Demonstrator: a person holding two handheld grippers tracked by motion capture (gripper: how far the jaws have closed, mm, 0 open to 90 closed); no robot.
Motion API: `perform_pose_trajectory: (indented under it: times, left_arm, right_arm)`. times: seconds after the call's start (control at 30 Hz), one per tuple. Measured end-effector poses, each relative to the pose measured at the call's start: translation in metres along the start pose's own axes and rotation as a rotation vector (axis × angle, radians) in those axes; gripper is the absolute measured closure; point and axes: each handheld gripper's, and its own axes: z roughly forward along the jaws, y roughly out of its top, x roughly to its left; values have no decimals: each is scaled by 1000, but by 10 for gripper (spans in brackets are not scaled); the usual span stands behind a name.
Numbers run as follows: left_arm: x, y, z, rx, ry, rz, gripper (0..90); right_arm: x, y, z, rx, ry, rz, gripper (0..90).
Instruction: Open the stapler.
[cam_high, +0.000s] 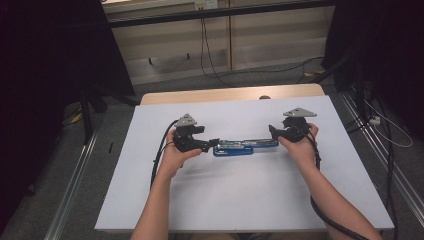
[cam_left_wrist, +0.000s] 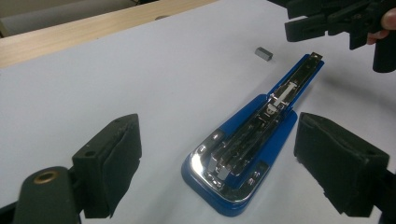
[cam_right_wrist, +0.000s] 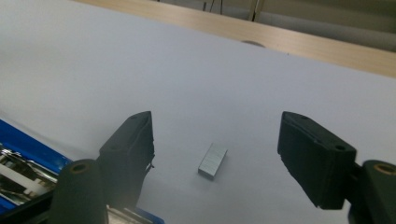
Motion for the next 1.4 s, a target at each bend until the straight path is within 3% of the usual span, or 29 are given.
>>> perform_pose_trajectory:
  times: [0.17, 0.47, 0.67, 1.07, 1.4]
  left_arm:
    - [0, -1, 1, 11, 7, 12, 132]
    - [3, -1, -1, 9, 24, 12, 121]
    - [4, -1, -2, 5, 28, 6, 121]
    - [6, -1, -4, 3, 40, -1, 122]
    - [7, -2, -6, -4, 42, -16, 122]
  right_arm:
    - [-5, -6, 12, 39, -20, 23, 245]
    - [-14, -6, 18, 90, -15, 70, 431]
    - [-15, -6, 22, 102, -15, 37, 493]
    - [-14, -10, 30, 110, 13, 55, 548]
    - [-13, -13, 32, 142, 40, 27, 735]
